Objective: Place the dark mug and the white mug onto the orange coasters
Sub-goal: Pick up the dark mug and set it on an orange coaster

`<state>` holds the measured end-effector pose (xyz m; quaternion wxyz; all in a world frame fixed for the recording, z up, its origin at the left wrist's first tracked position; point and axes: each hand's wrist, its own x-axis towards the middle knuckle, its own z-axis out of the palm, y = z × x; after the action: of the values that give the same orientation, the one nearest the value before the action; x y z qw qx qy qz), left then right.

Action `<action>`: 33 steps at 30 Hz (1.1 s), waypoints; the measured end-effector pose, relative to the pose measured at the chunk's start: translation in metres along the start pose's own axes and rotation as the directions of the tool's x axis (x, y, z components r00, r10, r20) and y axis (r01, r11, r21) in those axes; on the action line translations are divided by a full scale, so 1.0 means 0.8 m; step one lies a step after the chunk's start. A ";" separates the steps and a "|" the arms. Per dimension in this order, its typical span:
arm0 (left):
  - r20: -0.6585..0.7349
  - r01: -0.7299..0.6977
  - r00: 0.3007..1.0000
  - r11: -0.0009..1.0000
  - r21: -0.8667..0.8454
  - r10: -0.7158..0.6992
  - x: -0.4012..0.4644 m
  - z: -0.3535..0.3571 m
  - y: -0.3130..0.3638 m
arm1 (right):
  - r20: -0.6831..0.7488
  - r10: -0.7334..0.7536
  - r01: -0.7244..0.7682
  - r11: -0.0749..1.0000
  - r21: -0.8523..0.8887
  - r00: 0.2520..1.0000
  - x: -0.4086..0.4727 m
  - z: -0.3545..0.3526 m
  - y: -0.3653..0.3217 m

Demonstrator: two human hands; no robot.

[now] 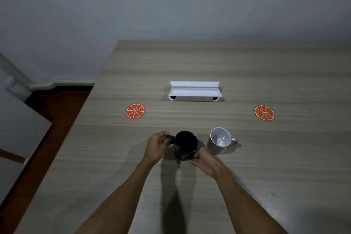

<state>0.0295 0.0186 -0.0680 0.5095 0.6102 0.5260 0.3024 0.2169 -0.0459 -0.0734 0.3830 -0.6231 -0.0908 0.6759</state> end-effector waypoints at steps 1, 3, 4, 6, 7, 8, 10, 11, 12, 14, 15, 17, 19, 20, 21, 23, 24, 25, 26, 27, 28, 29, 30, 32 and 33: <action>-0.014 0.014 1.000 0.999 -0.032 -0.015 -0.004 -0.003 0.004 | 0.010 0.018 -0.018 1.000 0.008 1.000 -0.005 0.001 -0.001; -0.037 0.022 0.999 0.996 -0.090 -0.026 -0.012 -0.010 0.014 | 0.041 0.049 -0.050 0.998 0.030 0.998 -0.013 0.002 -0.005; -0.049 0.013 0.999 0.994 -0.109 -0.019 -0.016 -0.015 0.019 | 0.049 0.065 -0.067 0.996 0.051 0.997 -0.016 0.005 -0.007; -0.083 -0.011 0.997 0.991 -0.132 0.000 -0.022 -0.026 0.030 | 0.083 0.065 -0.073 0.993 0.088 0.994 -0.021 0.011 -0.013; -0.097 -0.022 0.995 0.990 -0.143 0.008 -0.024 -0.031 0.036 | 0.101 0.053 -0.063 0.993 0.101 0.993 -0.024 0.015 -0.018; -0.104 -0.035 0.994 0.987 -0.156 0.019 -0.027 -0.037 0.044 | 0.122 0.036 -0.049 0.993 0.109 0.992 -0.028 0.019 -0.024; -0.108 -0.054 0.994 0.981 -0.188 0.034 -0.030 -0.049 0.060 | 0.160 0.004 -0.018 0.996 0.090 0.987 -0.038 0.025 -0.039; -0.108 -0.062 0.993 0.977 -0.202 0.041 -0.031 -0.056 0.070 | 0.174 -0.013 0.001 0.998 0.070 0.985 -0.046 0.029 -0.048; -0.106 -0.073 0.993 0.975 -0.211 0.051 -0.033 -0.062 0.081 | 0.182 -0.029 0.020 0.998 0.053 0.983 -0.055 0.034 -0.058; -0.099 -0.095 0.992 0.972 -0.214 0.075 -0.035 -0.076 0.103 | 0.198 -0.072 0.071 0.997 0.008 0.978 -0.073 0.045 -0.077; -0.096 -0.105 0.992 0.972 -0.209 0.087 -0.035 -0.083 0.113 | 0.208 -0.095 0.100 0.995 -0.014 0.974 -0.080 0.049 -0.085; -0.105 -0.132 0.988 0.972 -0.193 0.114 -0.034 -0.099 0.131 | 0.215 -0.130 0.143 0.989 -0.048 0.968 -0.091 0.058 -0.103; -0.122 -0.162 0.982 0.972 -0.173 0.142 -0.030 -0.116 0.143 | 0.212 -0.156 0.176 0.982 -0.075 0.965 -0.095 0.068 -0.120; -0.124 -0.166 0.981 0.973 -0.160 0.147 -0.027 -0.125 0.148 | 0.210 -0.166 0.185 0.980 -0.078 0.964 -0.097 0.075 -0.129; -0.122 -0.163 0.982 0.976 -0.146 0.146 -0.025 -0.134 0.152 | 0.213 -0.171 0.192 0.978 -0.083 0.962 -0.097 0.083 -0.138; -0.118 -0.154 0.983 0.981 -0.118 0.141 -0.018 -0.153 0.157 | 0.215 -0.179 0.205 0.973 -0.103 0.960 -0.097 0.101 -0.152; -0.118 -0.156 0.983 0.982 -0.109 0.143 -0.012 -0.163 0.158 | 0.219 -0.182 0.209 0.972 -0.105 0.959 -0.095 0.112 -0.158; -0.118 -0.160 0.982 0.982 -0.097 0.149 -0.006 -0.175 0.157 | 0.217 -0.182 0.208 0.973 -0.103 0.959 -0.090 0.123 -0.163; -0.119 -0.164 0.981 0.983 -0.081 0.154 0.002 -0.187 0.155 | 0.216 -0.181 0.206 0.973 -0.102 0.959 -0.085 0.135 -0.167; -0.122 -0.167 0.980 0.983 -0.069 0.158 0.010 -0.200 0.150 | 0.216 -0.177 0.203 0.974 -0.101 0.960 -0.076 0.148 -0.170; -0.126 -0.167 0.979 0.984 -0.058 0.159 0.019 -0.212 0.144 | 0.216 -0.174 0.199 0.975 -0.099 0.961 -0.066 0.162 -0.173; -0.132 -0.169 0.978 0.984 -0.048 0.161 0.029 -0.224 0.137 | 0.215 -0.170 0.194 0.976 -0.095 0.962 -0.055 0.176 -0.175; -0.135 -0.164 0.978 0.985 -0.043 0.157 0.039 -0.236 0.128 | 0.211 -0.165 0.187 0.978 -0.089 0.963 -0.043 0.191 -0.177; -0.134 -0.142 0.982 0.988 -0.054 0.134 0.065 -0.259 0.108 | 0.199 -0.154 0.172 0.982 -0.075 0.968 -0.016 0.222 -0.180; -0.130 -0.131 0.984 0.990 -0.060 0.122 0.078 -0.269 0.096 | 0.193 -0.146 0.161 0.985 -0.064 0.970 0.000 0.237 -0.180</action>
<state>-0.1228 0.1488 0.0577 0.4757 0.6043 0.5064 0.3900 0.1026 0.1208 0.0523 0.3988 -0.5622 -0.2012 0.6960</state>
